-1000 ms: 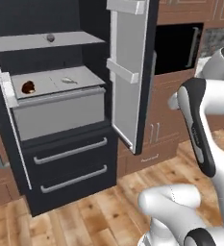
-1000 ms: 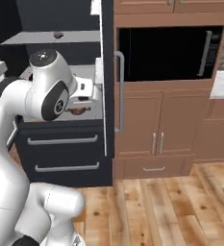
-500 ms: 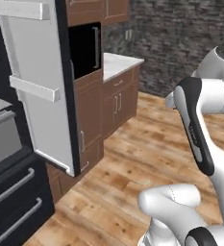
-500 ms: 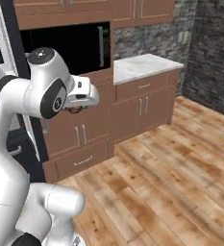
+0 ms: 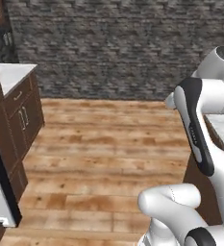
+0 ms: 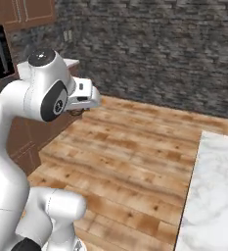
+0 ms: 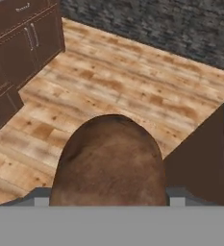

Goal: Gather the eggplant and potato from the fridge and place them on a tray on the dining counter. Then gather the fish and steak from the fridge and place them on the other tray.

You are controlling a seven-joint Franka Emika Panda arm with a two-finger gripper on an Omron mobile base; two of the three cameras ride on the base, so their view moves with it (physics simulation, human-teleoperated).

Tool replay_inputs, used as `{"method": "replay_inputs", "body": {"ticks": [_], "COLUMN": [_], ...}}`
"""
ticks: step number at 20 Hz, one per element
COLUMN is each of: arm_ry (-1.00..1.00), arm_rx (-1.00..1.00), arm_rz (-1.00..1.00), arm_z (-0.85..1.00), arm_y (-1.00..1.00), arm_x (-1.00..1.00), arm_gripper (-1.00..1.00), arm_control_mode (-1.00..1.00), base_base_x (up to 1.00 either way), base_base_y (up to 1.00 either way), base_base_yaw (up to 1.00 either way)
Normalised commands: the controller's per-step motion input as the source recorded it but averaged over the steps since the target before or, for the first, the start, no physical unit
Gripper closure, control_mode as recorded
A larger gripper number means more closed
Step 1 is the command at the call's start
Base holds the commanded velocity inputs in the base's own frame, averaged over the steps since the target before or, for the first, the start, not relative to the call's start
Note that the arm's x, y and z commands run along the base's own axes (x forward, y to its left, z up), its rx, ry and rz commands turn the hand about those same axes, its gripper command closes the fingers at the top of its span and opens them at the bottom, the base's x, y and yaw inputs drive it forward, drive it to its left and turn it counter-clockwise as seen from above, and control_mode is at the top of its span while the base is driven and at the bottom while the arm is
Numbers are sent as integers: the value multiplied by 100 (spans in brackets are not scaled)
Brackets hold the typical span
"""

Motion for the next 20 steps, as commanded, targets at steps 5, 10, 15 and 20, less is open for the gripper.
{"method": "replay_inputs", "body": {"ticks": [5, 10, 15, 20], "arm_ry": [0, 0, 0, 0], "arm_rx": [0, 0, 0, 0], "arm_rz": [0, 0, 0, 0], "arm_z": [0, 0, 0, 0], "arm_y": [0, 0, 0, 0], "arm_x": [0, 0, 0, 0], "arm_gripper": [100, 100, 100, 100], "arm_control_mode": [100, 100, 100, 100], "base_base_x": [-10, 27, 91, 100], "base_base_y": [36, 70, 98, 82], "base_base_yaw": [-73, -61, -40, -17]}}
